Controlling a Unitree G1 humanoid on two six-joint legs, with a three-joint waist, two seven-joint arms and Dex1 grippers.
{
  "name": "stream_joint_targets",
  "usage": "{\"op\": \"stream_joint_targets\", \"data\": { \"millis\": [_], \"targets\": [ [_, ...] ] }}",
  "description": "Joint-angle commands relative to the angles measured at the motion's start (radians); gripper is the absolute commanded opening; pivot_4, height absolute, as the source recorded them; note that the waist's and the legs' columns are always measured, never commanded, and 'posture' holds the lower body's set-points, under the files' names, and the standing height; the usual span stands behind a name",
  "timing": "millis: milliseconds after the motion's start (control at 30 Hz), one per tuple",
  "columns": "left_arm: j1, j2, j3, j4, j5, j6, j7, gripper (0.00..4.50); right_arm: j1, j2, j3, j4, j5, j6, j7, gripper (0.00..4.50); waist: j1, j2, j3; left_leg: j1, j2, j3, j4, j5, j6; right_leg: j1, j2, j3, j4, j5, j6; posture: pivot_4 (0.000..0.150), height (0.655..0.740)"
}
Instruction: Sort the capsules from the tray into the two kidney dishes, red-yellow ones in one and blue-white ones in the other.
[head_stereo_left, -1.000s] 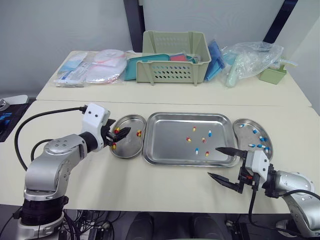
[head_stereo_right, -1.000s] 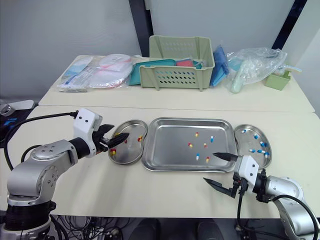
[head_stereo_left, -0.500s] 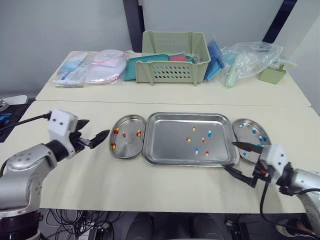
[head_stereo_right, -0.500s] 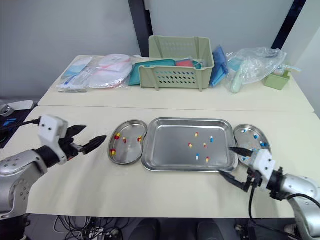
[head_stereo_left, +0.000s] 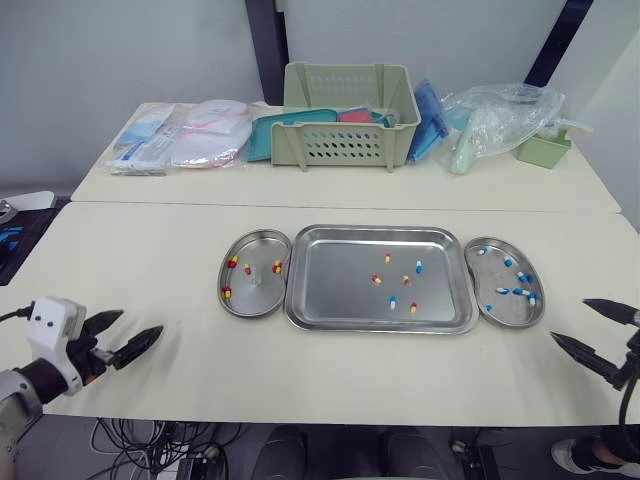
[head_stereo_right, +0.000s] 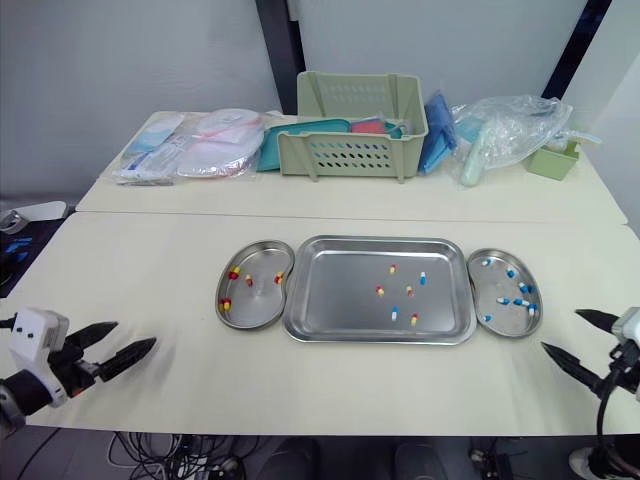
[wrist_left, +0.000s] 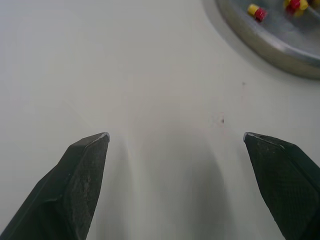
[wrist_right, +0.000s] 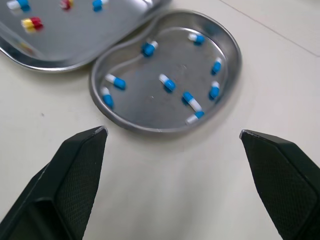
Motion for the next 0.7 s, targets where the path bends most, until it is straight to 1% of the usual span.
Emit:
{"op": "stream_joint_targets", "data": {
  "millis": [33,400,700],
  "targets": [
    [0.019,0.022,0.041,0.011,0.000,-0.054,-0.020,4.47,0.008,-0.017,-0.043,0.003,-0.009,-0.008,0.017,4.50,0.000,0.000,0.000,0.000,0.000,0.000,0.000,0.000,0.000,0.000,0.000,0.000,0.000,0.000,0.000,0.150,0.7400],
    [0.024,0.011,0.013,-0.020,-0.012,-0.074,-0.027,4.47,-0.012,-0.023,-0.048,0.014,-0.026,-0.008,0.035,4.50,0.000,0.000,0.000,0.000,0.000,0.000,0.000,0.000,0.000,0.000,0.000,0.000,0.000,0.000,0.000,0.150,0.7400],
    [0.026,0.016,-0.019,-0.085,-0.023,-0.063,-0.074,4.47,0.019,-0.010,-0.058,-0.016,-0.032,-0.025,0.054,4.50,0.000,0.000,0.000,0.000,0.000,0.000,0.000,0.000,0.000,0.000,0.000,0.000,0.000,0.000,0.000,0.150,0.7400]
  ]
}}
